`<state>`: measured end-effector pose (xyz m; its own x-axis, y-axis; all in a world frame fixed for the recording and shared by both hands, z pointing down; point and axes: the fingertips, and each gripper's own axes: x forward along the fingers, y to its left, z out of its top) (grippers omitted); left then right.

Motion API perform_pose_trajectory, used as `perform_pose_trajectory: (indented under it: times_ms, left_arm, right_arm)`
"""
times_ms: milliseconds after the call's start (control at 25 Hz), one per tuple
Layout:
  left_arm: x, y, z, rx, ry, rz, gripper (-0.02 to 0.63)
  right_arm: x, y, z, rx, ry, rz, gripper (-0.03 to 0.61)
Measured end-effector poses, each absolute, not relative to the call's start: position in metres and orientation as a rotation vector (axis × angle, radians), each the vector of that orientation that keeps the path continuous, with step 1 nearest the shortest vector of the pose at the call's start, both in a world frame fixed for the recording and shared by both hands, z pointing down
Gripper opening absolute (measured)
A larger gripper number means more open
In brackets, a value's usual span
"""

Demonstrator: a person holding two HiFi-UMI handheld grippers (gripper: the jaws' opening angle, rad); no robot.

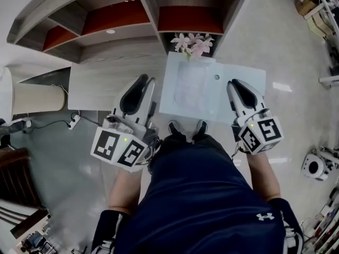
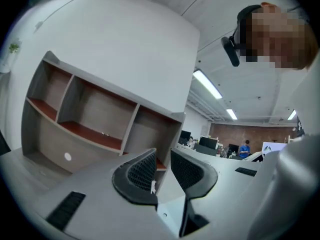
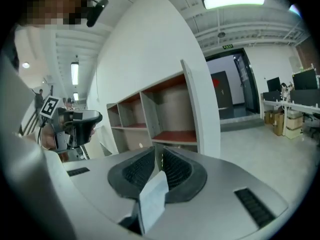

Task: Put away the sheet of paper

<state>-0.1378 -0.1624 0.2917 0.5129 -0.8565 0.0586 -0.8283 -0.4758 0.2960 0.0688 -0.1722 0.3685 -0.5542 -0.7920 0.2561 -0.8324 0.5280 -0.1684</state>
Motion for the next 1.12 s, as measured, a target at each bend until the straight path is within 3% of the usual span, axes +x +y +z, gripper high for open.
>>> perform_pose_trajectory:
  times_ms: [480, 1120]
  left_arm:
    - [-0.149, -0.154, 0.247, 2.575, -1.463, -0.25, 0.097]
    - [-0.156, -0.164, 0.261, 2.572, -1.458, -0.236, 0.086]
  right_arm:
    - [0.036, -0.154, 0.288, 1.388, -2.793, 0.034, 0.041]
    - [0.016, -0.161, 0.295, 1.355, -2.781, -0.007, 0.028]
